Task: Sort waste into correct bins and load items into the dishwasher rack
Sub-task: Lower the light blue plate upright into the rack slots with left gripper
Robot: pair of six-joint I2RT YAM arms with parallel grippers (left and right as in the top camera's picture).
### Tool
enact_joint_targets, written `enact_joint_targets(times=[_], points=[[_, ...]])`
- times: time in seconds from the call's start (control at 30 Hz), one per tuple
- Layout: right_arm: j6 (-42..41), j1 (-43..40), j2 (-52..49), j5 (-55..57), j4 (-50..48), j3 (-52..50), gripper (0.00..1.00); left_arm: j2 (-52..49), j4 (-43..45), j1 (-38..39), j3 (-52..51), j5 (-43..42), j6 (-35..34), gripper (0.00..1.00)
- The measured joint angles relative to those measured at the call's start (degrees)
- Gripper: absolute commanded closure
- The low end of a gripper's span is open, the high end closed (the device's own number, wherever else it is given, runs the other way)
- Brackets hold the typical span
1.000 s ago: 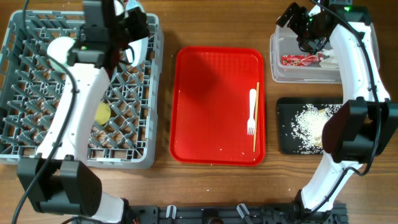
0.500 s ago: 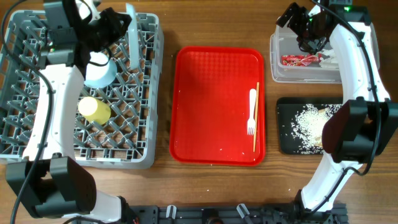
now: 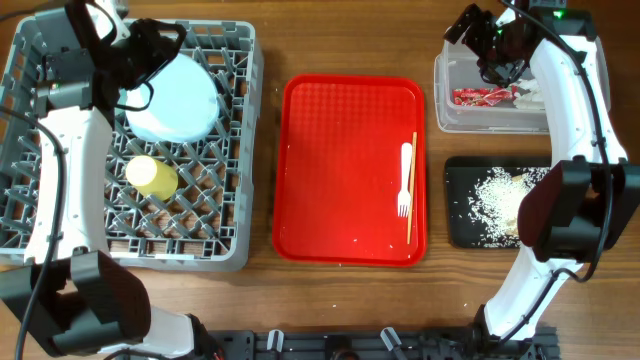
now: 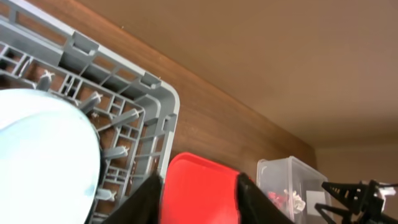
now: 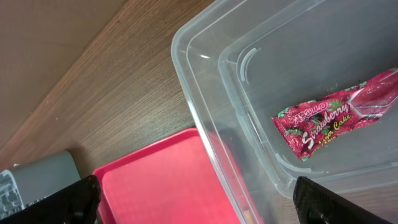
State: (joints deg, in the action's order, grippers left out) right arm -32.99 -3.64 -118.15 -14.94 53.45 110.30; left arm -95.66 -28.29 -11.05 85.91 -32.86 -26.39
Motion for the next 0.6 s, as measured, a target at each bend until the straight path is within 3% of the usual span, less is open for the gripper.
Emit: enact_joint_targets(times=[0.07,0.17,0.3,0.43,0.6], points=[[0.0,0.0,0.0,0.0,0.0,0.0,0.0,0.9,-0.9,0.0,0.0,0.0,0.2,0.52],[0.0,0.0,0.0,0.0,0.0,0.0,0.0,4.2,-2.6,-0.2,0.0,1.8,0.2,0.6],[0.0,0.0,0.0,0.0,0.0,0.0,0.0,9.2,-4.9,-1.4,0.4,12.8,0.2,0.69],[-0.1,0.0,0.0,0.0,0.0,0.0,0.0,8.6,-6.6,-2.2,0.8,24.7,0.0,0.96],[-0.2,0.0,0.0,0.0,0.0,0.0,0.0,2.9,-4.6,-3.5,0.8,29.8,0.1,0.96]])
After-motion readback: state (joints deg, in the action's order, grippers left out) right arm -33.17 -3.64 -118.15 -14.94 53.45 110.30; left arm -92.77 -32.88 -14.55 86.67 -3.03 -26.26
